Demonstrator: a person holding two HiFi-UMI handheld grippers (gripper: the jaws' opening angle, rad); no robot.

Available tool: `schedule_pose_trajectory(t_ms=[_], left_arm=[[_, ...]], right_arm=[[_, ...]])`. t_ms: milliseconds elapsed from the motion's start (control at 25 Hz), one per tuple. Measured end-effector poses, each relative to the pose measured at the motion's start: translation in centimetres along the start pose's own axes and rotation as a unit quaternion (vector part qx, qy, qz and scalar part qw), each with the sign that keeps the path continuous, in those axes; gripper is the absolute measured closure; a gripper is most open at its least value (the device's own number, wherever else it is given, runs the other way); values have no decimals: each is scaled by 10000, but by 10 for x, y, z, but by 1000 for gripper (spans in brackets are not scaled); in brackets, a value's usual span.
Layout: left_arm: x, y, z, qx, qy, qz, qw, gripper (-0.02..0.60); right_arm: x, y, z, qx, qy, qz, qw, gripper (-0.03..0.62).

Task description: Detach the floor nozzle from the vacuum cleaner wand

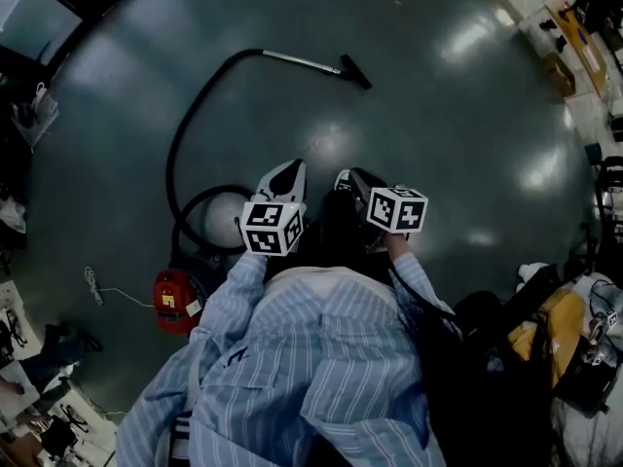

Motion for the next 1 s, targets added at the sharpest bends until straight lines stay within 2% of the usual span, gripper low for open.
schedule_pose_trajectory(t_ms=[320,640,840,1000], left_arm=[[-83,-45,21,49,-388,67,9992,575],[-180,-96,71,-38,-444,118,9989,575],[-219,-113,91,-21,-514,109,9986,575],[-234,-118,99,-127,-591,-6,9982,575]], right_arm=[[-21,-90,64,132,-289,-89,9995,557],[-11,-186,150,119,-284,50,9995,557],[-9,-218,194,-27,-260,91,9996,557],[-12,-227,216,-232,-281,95,9993,557]])
Point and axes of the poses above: the fingertips, and each gripper's own axes: x backward along the fingers, z to its right, y out of its underside, the point moved 10 cm from there along x, backward along the fingers, and after that the axes turned 14 degrees about -y, right-handed, at the moved point
